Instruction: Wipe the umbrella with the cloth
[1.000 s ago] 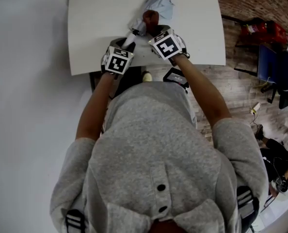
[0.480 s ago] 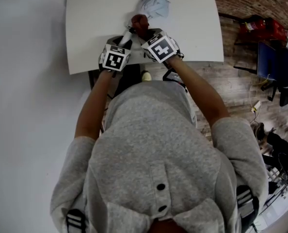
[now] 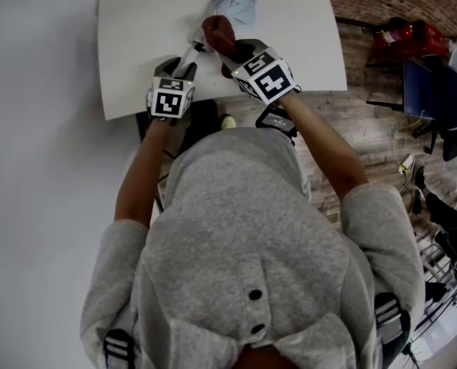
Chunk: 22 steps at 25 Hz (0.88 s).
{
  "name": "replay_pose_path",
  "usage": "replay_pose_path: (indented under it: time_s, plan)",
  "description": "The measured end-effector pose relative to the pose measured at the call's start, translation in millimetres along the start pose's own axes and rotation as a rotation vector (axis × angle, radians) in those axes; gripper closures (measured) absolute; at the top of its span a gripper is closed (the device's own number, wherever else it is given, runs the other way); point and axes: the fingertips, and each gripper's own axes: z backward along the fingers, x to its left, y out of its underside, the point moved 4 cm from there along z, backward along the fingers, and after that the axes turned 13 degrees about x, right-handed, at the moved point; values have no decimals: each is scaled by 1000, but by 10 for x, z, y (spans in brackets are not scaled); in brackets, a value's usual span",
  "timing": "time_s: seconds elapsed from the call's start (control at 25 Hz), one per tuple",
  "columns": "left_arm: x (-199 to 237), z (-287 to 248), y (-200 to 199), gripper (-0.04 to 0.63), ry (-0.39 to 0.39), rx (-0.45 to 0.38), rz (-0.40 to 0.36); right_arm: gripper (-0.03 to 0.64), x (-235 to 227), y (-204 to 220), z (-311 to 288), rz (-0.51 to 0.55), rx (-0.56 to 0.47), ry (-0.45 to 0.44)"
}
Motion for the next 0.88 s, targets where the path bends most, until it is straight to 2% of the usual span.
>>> replay_pose_path:
  time_s: [0.24,0.32,0.48,0.64,0.88]
  plan:
    - [198,727,-154,446,-80,-227,90,520,-268,-118,771,-33,-207,86]
    - [204,1060,-234,572,-122,-309,131,520,-378,-99,1096,-68,-281,127]
    - [96,1606,-308,580,-173,-439,205,520,-587,52,1675,-180,-406,219]
    - [-6,1830,-349,581,-204,-520,217,520,-656,239,1902,-258,-485,279]
    - [-143,1893,-484,581,-187,-563,214,520,-582,323,1987,-260,-515,294]
